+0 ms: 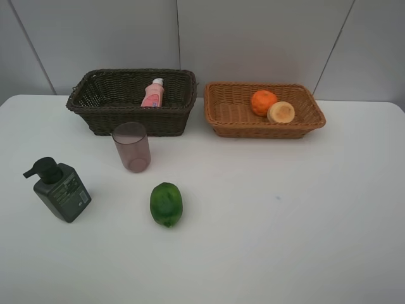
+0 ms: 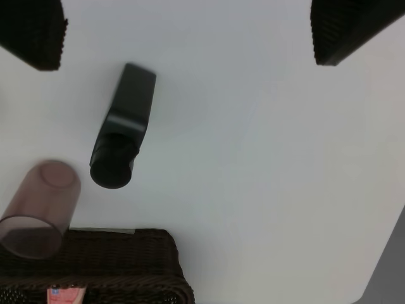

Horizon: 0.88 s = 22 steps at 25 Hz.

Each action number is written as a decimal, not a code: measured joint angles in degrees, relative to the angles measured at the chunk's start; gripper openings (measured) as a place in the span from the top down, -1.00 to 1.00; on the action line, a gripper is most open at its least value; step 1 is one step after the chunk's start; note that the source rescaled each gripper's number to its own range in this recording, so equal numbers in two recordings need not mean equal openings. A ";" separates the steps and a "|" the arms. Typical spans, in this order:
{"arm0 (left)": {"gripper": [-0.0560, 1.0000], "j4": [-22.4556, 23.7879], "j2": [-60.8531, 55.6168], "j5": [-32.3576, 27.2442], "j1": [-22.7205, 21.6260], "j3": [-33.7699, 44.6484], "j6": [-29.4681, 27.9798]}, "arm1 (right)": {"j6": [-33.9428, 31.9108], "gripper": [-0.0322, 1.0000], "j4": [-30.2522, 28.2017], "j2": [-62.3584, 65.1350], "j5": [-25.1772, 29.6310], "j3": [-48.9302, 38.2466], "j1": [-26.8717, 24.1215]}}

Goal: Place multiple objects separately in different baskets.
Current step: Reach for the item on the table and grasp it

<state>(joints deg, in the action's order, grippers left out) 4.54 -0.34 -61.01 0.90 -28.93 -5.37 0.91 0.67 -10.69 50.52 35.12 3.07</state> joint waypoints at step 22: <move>-1.00 0.00 0.00 0.00 0.00 0.00 0.00 | -0.05 -0.44 -1.10 10.89 12.35 -4.08 0.00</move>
<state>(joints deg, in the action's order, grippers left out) 4.54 -0.34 -61.01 0.90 -28.93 -5.37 0.86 -0.42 0.20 62.87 31.04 3.07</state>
